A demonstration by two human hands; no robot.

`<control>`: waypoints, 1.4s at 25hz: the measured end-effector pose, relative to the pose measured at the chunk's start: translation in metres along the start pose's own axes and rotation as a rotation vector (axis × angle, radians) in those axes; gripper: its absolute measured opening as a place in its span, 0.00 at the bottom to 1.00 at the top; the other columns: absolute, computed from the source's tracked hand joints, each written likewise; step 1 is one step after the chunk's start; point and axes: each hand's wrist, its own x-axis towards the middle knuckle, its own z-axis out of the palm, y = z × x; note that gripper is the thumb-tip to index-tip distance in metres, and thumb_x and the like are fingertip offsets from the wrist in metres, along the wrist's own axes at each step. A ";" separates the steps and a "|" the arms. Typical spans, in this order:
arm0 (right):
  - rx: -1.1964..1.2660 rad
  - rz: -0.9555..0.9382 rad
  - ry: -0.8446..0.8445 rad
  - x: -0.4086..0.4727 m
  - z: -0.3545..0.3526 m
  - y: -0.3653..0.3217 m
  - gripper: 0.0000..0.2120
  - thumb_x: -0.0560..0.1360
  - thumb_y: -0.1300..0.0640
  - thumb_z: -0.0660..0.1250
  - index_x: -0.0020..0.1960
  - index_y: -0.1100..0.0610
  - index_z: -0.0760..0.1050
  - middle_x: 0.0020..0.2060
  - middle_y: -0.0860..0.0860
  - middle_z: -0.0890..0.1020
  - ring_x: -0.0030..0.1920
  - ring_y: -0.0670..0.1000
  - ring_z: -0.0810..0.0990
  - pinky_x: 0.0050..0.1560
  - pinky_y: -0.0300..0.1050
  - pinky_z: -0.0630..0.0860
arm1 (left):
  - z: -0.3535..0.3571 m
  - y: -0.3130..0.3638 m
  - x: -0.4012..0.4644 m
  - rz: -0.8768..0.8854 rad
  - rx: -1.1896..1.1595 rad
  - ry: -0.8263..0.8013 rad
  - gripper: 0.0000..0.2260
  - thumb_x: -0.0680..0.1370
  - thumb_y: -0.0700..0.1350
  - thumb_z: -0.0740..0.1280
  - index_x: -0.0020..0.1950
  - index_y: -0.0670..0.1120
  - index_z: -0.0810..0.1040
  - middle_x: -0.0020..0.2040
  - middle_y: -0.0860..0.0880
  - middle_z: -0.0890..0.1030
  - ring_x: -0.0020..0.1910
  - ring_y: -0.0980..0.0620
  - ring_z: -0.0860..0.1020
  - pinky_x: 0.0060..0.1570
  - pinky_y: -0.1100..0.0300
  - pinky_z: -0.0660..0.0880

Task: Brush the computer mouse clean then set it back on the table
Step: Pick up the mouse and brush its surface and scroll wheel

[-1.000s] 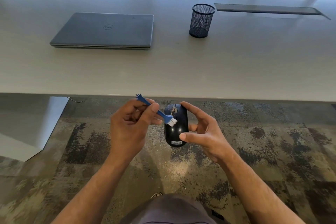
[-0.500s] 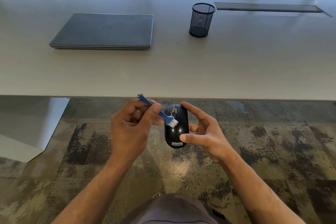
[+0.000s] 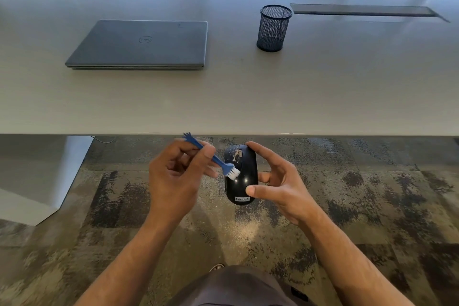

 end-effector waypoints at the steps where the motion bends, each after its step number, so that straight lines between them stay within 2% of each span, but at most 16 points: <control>1: 0.004 -0.002 0.002 0.001 0.000 -0.001 0.43 0.65 0.65 0.79 0.76 0.51 0.68 0.68 0.59 0.79 0.55 0.65 0.86 0.59 0.70 0.78 | 0.003 -0.001 -0.004 0.002 0.019 -0.030 0.01 0.76 0.50 0.72 0.47 0.57 0.82 0.37 0.51 0.85 0.30 0.50 0.84 0.34 0.60 0.81; 3: 0.013 -0.009 -0.001 0.002 0.001 -0.001 0.42 0.65 0.65 0.79 0.76 0.50 0.69 0.68 0.60 0.79 0.54 0.65 0.86 0.60 0.69 0.79 | 0.008 -0.003 -0.010 -0.014 0.036 -0.044 0.02 0.75 0.51 0.72 0.47 0.58 0.81 0.36 0.51 0.85 0.30 0.51 0.84 0.35 0.60 0.81; 6: 0.030 -0.005 -0.014 0.002 -0.002 0.000 0.43 0.65 0.67 0.78 0.77 0.52 0.67 0.68 0.60 0.79 0.56 0.66 0.85 0.60 0.70 0.78 | 0.004 -0.010 -0.006 -0.038 0.017 0.021 0.03 0.77 0.49 0.72 0.46 0.57 0.80 0.37 0.51 0.85 0.29 0.51 0.83 0.34 0.62 0.80; 12: 0.034 -0.031 -0.023 0.002 -0.002 0.000 0.43 0.65 0.67 0.78 0.77 0.54 0.67 0.70 0.57 0.78 0.56 0.65 0.85 0.58 0.69 0.79 | -0.007 -0.023 0.007 -0.089 -0.007 0.187 0.03 0.77 0.47 0.69 0.45 0.49 0.79 0.37 0.50 0.85 0.29 0.51 0.82 0.33 0.61 0.79; 15: 0.047 -0.033 -0.009 0.003 -0.003 0.001 0.43 0.65 0.66 0.78 0.76 0.52 0.68 0.71 0.56 0.77 0.57 0.65 0.85 0.59 0.69 0.79 | -0.010 -0.027 0.005 -0.010 -0.070 0.170 0.04 0.79 0.44 0.69 0.46 0.46 0.77 0.36 0.54 0.83 0.29 0.54 0.82 0.33 0.60 0.80; 17: 0.058 -0.033 -0.002 0.002 -0.005 0.001 0.43 0.64 0.66 0.78 0.76 0.51 0.69 0.71 0.57 0.77 0.57 0.64 0.85 0.60 0.69 0.79 | -0.008 -0.028 0.002 0.034 -0.095 0.143 0.03 0.79 0.44 0.69 0.46 0.48 0.78 0.36 0.55 0.83 0.29 0.55 0.82 0.33 0.61 0.80; 25: 0.108 -0.041 -0.064 0.004 -0.013 -0.002 0.42 0.67 0.69 0.76 0.77 0.54 0.66 0.69 0.59 0.79 0.53 0.60 0.87 0.59 0.63 0.81 | 0.008 -0.032 0.014 -0.063 -0.065 0.152 0.02 0.77 0.48 0.69 0.46 0.54 0.78 0.37 0.50 0.85 0.32 0.49 0.84 0.34 0.59 0.81; 27: 0.116 -0.045 -0.080 0.004 -0.015 -0.003 0.42 0.68 0.70 0.76 0.78 0.55 0.65 0.69 0.59 0.78 0.52 0.58 0.88 0.58 0.60 0.82 | 0.007 -0.036 0.017 -0.073 -0.092 0.145 0.01 0.77 0.48 0.69 0.47 0.53 0.79 0.39 0.49 0.86 0.34 0.48 0.85 0.36 0.60 0.82; 29: 0.120 -0.049 -0.092 0.004 -0.018 -0.005 0.42 0.68 0.70 0.75 0.78 0.56 0.65 0.70 0.58 0.77 0.51 0.57 0.88 0.58 0.58 0.82 | 0.003 -0.041 0.015 -0.118 -0.174 0.117 0.04 0.76 0.49 0.70 0.48 0.50 0.80 0.41 0.47 0.86 0.36 0.47 0.85 0.38 0.57 0.83; 32: 0.130 -0.049 -0.096 0.003 -0.021 -0.008 0.41 0.68 0.70 0.75 0.78 0.57 0.65 0.71 0.57 0.77 0.49 0.56 0.88 0.56 0.56 0.83 | -0.007 -0.049 0.006 -0.165 -0.278 0.106 0.11 0.73 0.56 0.74 0.46 0.50 0.82 0.41 0.46 0.85 0.36 0.46 0.85 0.38 0.55 0.83; 35: 0.135 -0.064 -0.090 0.004 -0.022 -0.013 0.41 0.68 0.70 0.74 0.78 0.58 0.65 0.72 0.55 0.76 0.48 0.55 0.89 0.55 0.54 0.84 | -0.010 -0.053 -0.007 -0.090 -0.360 0.097 0.11 0.74 0.54 0.75 0.47 0.48 0.82 0.40 0.47 0.85 0.33 0.47 0.84 0.36 0.55 0.82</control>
